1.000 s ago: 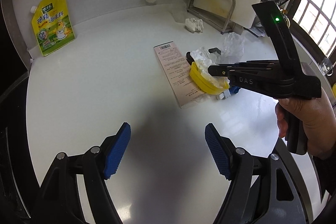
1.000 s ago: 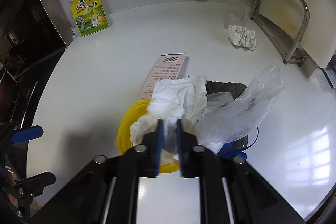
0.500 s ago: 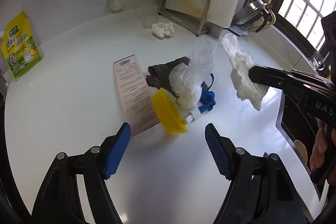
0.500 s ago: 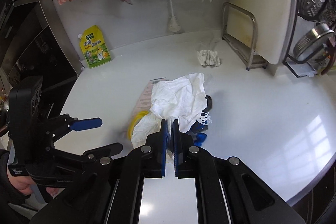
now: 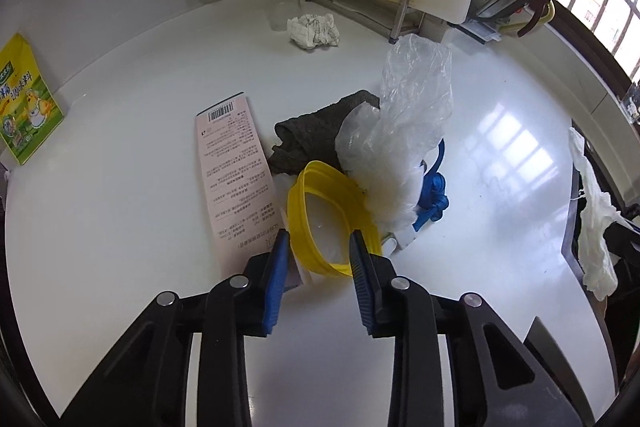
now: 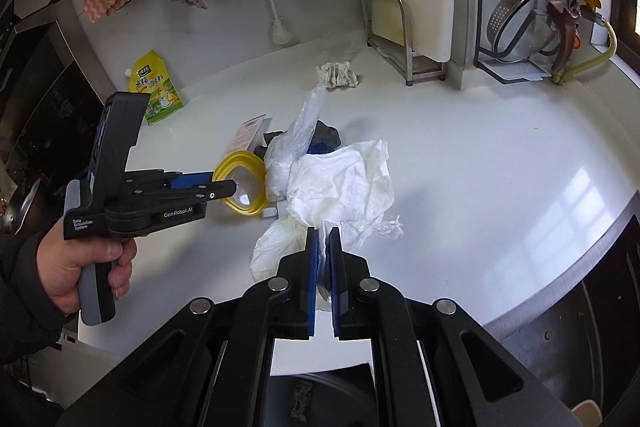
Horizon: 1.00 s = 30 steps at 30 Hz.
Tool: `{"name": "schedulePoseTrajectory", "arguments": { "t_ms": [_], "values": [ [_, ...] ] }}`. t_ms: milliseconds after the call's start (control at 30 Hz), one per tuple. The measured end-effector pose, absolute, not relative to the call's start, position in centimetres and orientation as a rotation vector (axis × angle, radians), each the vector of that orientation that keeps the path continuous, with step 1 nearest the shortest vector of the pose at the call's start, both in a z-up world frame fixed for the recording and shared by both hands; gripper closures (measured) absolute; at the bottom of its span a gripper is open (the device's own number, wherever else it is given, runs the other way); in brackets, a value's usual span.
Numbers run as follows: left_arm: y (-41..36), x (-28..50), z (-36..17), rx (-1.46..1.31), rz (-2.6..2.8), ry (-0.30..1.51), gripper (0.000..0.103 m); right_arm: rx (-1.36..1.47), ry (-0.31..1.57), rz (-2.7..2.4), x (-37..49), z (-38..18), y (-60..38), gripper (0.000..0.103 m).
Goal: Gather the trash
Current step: 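Grasp the yellow lid with the left tool while the right tool grasps white tissues, then carry yellow lid and tissues over the grey bin and open both tools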
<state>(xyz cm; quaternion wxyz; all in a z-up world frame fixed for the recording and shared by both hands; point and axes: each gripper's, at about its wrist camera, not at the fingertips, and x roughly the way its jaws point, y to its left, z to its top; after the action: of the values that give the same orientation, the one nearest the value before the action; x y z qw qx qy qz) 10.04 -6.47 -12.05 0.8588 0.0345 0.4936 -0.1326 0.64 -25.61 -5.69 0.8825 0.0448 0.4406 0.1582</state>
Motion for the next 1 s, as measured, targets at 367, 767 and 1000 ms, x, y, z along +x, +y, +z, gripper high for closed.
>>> {"name": "schedulePoseTrajectory", "arguments": {
  "t_ms": [367,767,1000],
  "values": [
    [-7.0,10.4,-11.5,0.088,-0.342,1.014,0.092,0.111,0.92,0.318,-0.6,-5.6,-26.3,0.098],
    [-6.2,6.8,-7.7,0.146,-0.325,0.929,0.092,0.123,0.921,0.381,-1.4,-5.1,-23.9,0.098],
    [-5.1,4.1,-6.4,0.12,-0.329,0.924,0.092,0.094,0.943,0.395,-3.0,-5.2,-23.1,0.097]
  ]
}}
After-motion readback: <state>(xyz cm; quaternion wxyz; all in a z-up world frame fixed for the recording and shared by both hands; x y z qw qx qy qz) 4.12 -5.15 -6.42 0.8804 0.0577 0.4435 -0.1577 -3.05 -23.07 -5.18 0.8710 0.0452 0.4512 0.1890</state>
